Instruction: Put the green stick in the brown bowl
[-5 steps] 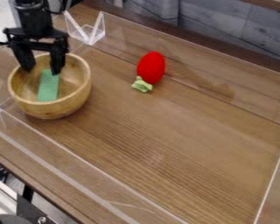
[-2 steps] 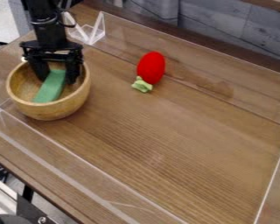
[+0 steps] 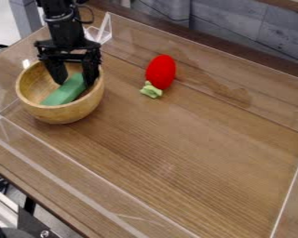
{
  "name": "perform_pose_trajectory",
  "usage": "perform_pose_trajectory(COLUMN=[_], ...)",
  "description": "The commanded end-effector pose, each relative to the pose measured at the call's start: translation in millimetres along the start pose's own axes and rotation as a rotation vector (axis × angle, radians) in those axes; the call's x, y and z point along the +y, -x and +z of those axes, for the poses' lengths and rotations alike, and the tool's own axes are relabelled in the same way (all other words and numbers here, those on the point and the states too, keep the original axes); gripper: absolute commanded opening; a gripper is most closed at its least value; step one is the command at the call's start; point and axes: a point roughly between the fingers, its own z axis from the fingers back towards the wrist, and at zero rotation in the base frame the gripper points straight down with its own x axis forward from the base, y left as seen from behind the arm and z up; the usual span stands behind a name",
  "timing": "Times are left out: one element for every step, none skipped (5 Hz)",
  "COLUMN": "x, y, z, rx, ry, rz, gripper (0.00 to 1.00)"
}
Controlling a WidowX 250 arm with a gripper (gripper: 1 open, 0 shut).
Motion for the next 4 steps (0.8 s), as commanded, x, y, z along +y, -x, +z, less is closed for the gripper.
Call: perform_pose_trajectory(x=[1, 4, 3, 0], y=[-6.4, -6.5, -7.7, -10.9], z=[31.0, 42.9, 57.9, 76.1], rx=[-0.064, -0.065, -0.073, -0.082], ry=[-0.009, -0.006, 0.003, 0.017], rz=[-0.010, -0.002, 0.038, 0.077], gripper=[1.00, 1.00, 1.00, 1.00])
